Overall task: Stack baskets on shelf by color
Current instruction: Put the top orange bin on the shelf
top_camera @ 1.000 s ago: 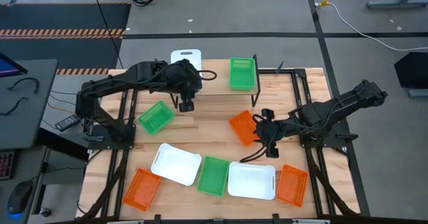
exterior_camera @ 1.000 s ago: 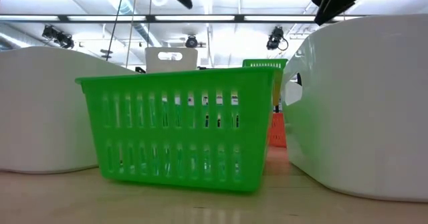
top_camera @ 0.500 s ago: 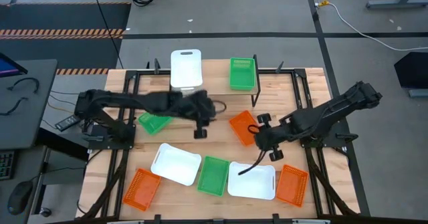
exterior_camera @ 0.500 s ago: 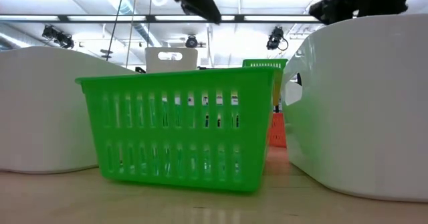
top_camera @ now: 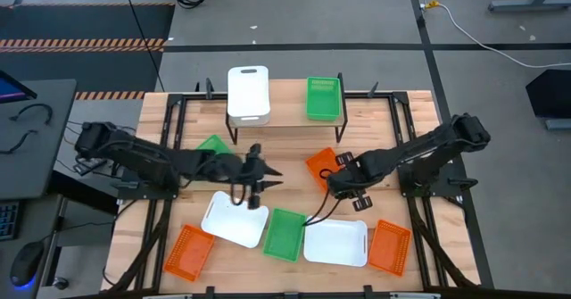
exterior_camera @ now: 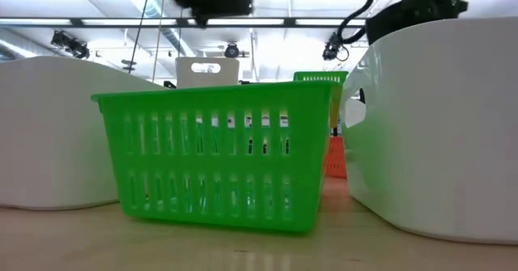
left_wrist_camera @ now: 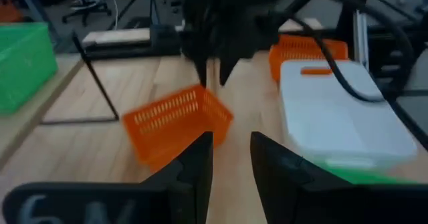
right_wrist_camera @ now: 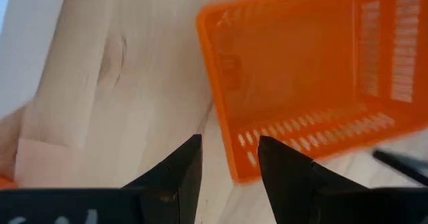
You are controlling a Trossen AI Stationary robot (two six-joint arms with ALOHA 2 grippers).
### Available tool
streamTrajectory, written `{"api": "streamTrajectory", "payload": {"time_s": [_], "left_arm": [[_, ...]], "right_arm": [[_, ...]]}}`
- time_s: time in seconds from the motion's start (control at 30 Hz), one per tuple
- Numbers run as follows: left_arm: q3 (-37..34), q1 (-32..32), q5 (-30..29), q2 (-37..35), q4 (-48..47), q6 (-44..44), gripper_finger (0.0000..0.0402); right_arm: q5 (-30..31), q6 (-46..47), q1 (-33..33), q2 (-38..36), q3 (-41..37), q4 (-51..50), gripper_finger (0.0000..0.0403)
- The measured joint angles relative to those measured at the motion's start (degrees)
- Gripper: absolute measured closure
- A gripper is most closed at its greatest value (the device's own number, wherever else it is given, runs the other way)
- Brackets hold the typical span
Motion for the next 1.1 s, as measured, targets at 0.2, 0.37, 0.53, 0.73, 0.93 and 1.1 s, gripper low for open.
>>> {"api": "streamTrajectory", "payload": {"time_s": [0.2,0.37,0.53,0.73,0.93,1.1], "left_arm": [[-5.15,-4.1,-7.81,-2.74,5.68,-1.14,0.0294],[-5.29,-7.27,-11.59,-2.52,5.86,-1.11,0.0294],[-5.31,-9.15,-14.42,-2.37,5.67,-1.12,0.0294],[-5.31,-10.18,-15.3,-2.37,5.63,-1.49,0.0294],[-5.31,-10.49,-17.43,-2.37,5.67,-1.75,0.0294],[-5.31,-10.63,-17.46,-2.37,5.22,-2.83,0.0294]], "right_arm": [[-5.06,-1.87,-1.38,1.7,-0.19,4.26,0.0251],[-4.28,-4.78,-1.37,6.36,-0.22,4.45,0.0252],[-2.1,-4.8,-1.44,10.13,-0.22,5.96,0.0256],[-2.41,-3.6,-1.11,11.6,-0.22,7.23,0.0269],[-2.5,-4.02,-0.93,10.52,0.56,8.23,0.0365],[-2.14,-5.64,-0.93,10.52,3.68,7.6,0.0386]]}}
